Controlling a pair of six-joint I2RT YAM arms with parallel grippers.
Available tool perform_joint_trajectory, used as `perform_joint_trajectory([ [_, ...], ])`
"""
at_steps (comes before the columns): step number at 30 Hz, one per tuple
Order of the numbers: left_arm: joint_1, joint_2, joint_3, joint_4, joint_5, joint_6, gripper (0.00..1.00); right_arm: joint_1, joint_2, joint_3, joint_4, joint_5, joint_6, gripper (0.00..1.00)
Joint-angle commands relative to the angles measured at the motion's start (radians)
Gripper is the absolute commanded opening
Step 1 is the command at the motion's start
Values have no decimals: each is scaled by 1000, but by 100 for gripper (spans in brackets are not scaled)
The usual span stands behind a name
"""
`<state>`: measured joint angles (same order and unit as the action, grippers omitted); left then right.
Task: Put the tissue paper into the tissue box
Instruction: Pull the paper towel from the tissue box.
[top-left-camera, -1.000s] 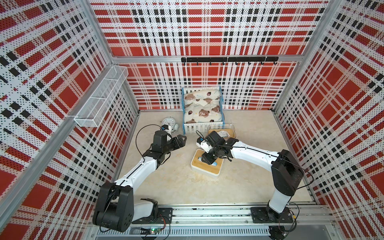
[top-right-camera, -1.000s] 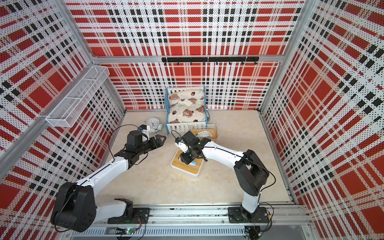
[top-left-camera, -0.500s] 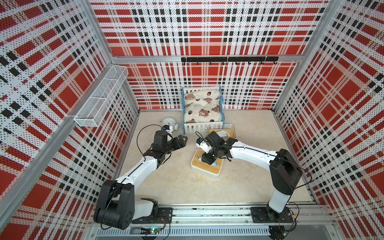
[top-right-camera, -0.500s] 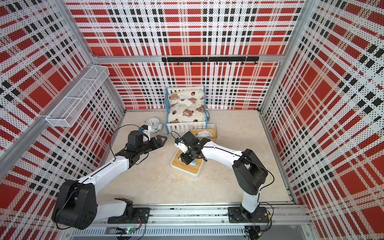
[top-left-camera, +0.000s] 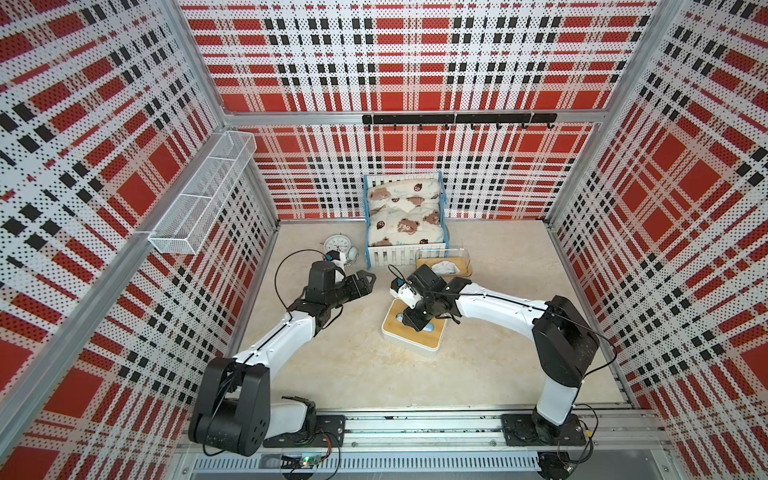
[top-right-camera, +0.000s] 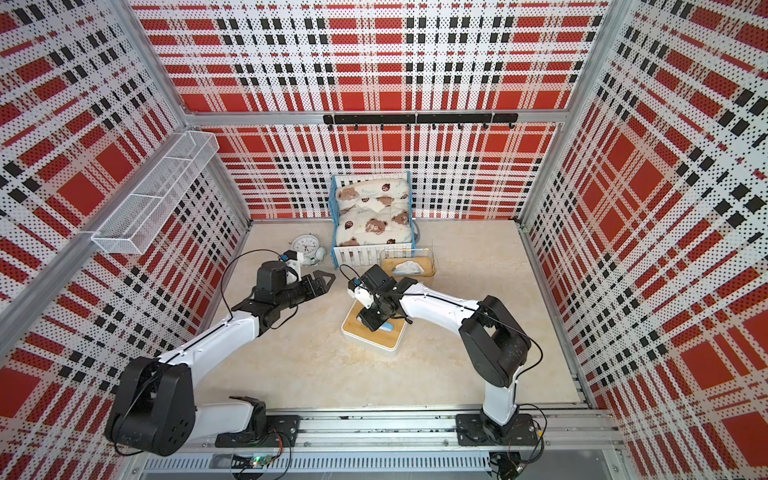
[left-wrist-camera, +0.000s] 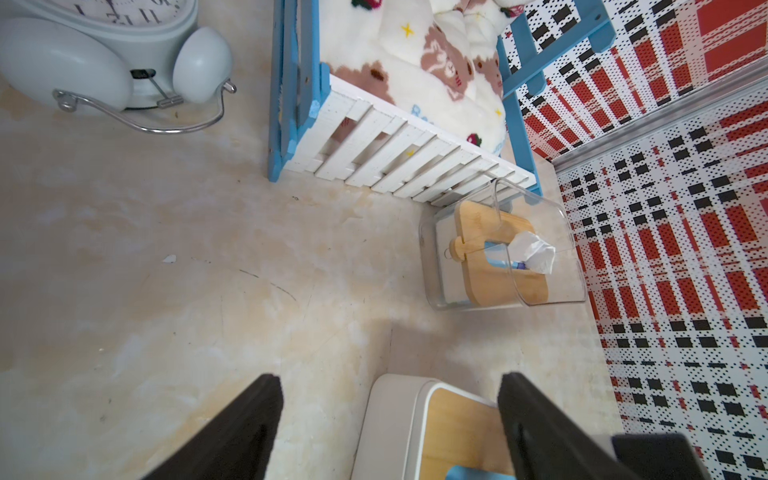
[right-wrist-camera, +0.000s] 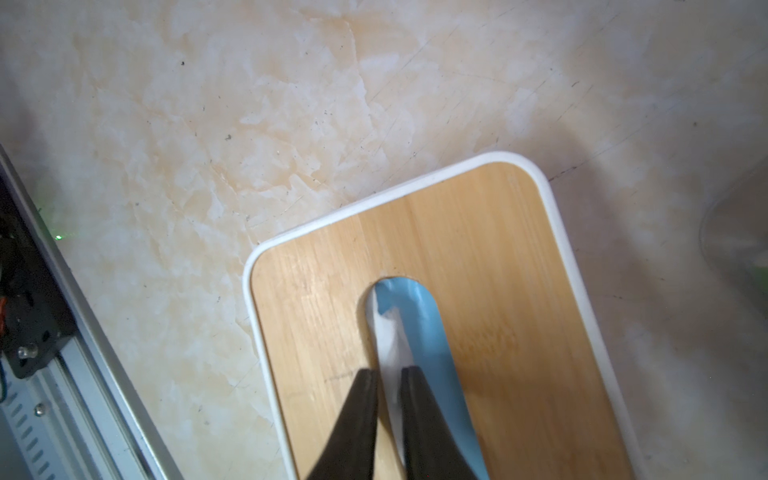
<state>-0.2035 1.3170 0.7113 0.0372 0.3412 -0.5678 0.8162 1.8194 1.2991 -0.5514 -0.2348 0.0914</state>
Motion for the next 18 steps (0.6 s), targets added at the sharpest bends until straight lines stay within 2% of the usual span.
perform_joint_trajectory([
  [1,5,5,7,24,19,0,88,3,14,13,-14,26,-13,11],
  [5,5,-7,-4,23,22,2,88,3,8,25,-22,49,-19,3],
  [8,4,-13,-6,23,22,1,88,3,-2,24,-21,59,-16,0],
  [18,-5,-4,3,20,21,4,88,3,-20,47,-44,86,-14,0],
])
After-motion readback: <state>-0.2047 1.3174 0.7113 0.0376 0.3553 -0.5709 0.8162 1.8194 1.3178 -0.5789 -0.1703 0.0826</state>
